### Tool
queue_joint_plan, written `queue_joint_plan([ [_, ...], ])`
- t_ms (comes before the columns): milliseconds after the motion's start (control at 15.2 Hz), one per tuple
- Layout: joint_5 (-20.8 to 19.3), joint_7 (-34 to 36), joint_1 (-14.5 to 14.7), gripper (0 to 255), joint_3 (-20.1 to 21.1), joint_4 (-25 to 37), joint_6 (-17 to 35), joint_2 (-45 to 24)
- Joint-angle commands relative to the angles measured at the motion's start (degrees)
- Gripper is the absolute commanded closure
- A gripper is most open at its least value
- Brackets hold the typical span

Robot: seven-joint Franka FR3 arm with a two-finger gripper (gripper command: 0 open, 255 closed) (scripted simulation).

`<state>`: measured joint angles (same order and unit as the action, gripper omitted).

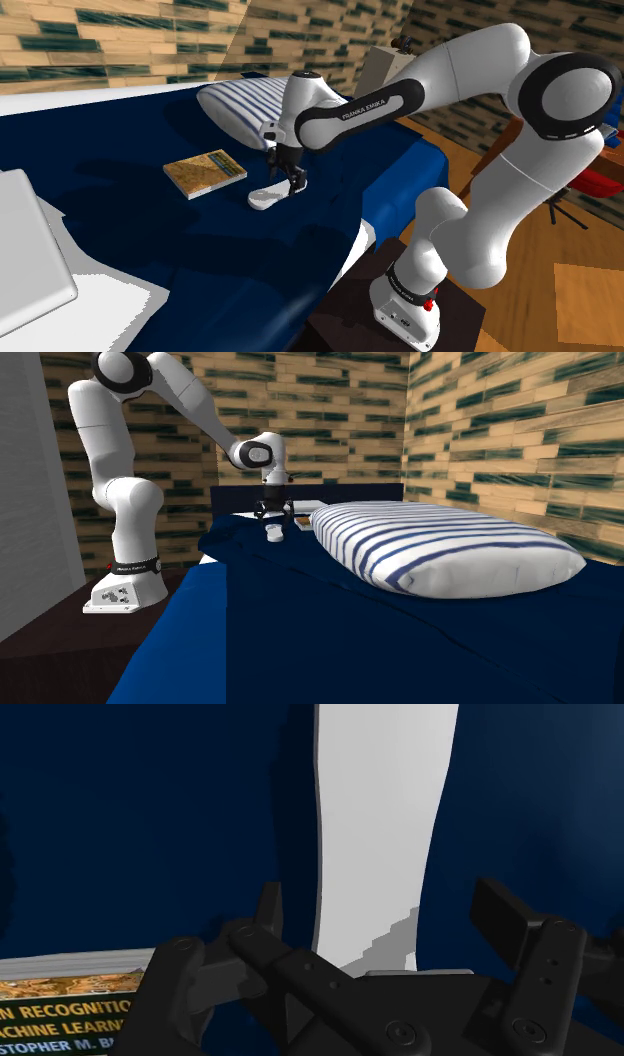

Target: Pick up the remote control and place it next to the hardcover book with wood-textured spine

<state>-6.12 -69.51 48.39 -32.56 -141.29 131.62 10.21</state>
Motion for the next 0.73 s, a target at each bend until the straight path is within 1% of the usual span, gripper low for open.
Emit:
queue_joint_plan([
  [0, -0.94, 0.87, -0.19, 0, 0.55, 1.52, -3.38, 2.02],
  [132, -1.76, 1.60, -0.41, 0, 1.19, 3.40, -7.20, 4.14],
  [660, -1.75, 1.60, -0.44, 0, 1.21, 3.39, -7.18, 4.14],
])
